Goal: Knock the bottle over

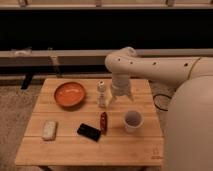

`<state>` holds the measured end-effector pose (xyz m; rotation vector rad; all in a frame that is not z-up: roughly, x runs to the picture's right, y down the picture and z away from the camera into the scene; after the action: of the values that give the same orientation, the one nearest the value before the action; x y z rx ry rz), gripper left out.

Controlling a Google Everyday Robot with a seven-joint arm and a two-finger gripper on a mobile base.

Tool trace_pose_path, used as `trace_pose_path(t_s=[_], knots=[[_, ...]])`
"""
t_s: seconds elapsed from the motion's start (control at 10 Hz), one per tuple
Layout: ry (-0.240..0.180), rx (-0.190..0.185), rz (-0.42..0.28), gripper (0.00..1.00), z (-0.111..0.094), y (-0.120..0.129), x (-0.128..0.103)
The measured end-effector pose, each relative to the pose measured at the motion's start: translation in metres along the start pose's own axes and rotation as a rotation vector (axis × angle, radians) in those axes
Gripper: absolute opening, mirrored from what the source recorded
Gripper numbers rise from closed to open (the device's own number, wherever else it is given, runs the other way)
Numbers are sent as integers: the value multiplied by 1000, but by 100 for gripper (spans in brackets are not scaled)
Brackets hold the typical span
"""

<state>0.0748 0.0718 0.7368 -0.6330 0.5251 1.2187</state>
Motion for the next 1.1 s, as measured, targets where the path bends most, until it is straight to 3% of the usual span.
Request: trace_pose_path(t_s=[0.5, 0.8, 1.1], knots=[[-10, 5, -8, 80, -3, 0, -2], [-86, 2, -48, 80, -17, 15, -42], [-135, -8, -95, 80, -24, 34, -78]])
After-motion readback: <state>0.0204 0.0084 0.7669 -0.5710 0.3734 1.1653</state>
